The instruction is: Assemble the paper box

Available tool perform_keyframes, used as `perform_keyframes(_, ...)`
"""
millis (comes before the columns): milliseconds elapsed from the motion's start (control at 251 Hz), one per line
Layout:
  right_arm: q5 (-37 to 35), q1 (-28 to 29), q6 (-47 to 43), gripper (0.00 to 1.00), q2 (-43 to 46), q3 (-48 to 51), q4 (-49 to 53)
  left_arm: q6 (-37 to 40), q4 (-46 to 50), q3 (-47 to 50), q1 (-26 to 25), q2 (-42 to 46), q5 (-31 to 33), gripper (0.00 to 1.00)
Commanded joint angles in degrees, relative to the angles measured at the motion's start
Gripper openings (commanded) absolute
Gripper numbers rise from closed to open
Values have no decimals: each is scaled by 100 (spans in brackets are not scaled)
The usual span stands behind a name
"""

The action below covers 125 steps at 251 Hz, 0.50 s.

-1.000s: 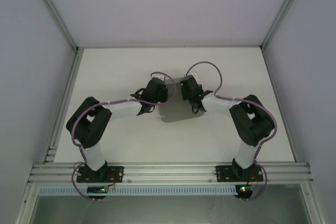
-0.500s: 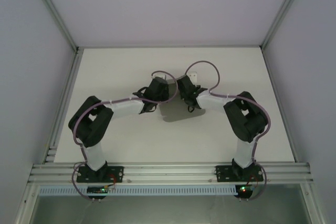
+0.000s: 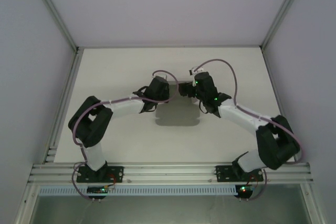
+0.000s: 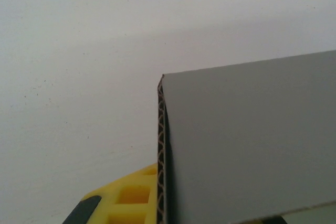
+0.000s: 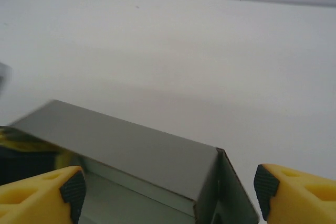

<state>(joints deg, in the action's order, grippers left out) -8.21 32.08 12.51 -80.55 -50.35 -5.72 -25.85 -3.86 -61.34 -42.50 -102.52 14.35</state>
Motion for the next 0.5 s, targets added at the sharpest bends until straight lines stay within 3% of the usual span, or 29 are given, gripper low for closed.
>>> perform_keyframes(0, 170, -16, -85, 91, 463, 181, 472, 115, 115, -101, 31, 180, -121, 0)
perform_keyframes(176, -255, -224, -128, 91, 1276, 552, 892, 94, 93, -31, 109, 246, -171, 0)
perform_keyframes(327, 861, -1253, 189, 84, 1960, 957, 1320, 115, 67, 36, 197, 294, -220, 0)
perform_keyframes(423, 1982, -1742, 38, 82, 2144, 1323, 1136, 106, 39, 85, 245, 331, -273, 0)
perform_keyframes(495, 2008, -1799, -94, 78, 2037, 1391, 1056, 105, 12, 109, 272, 356, -306, 0)
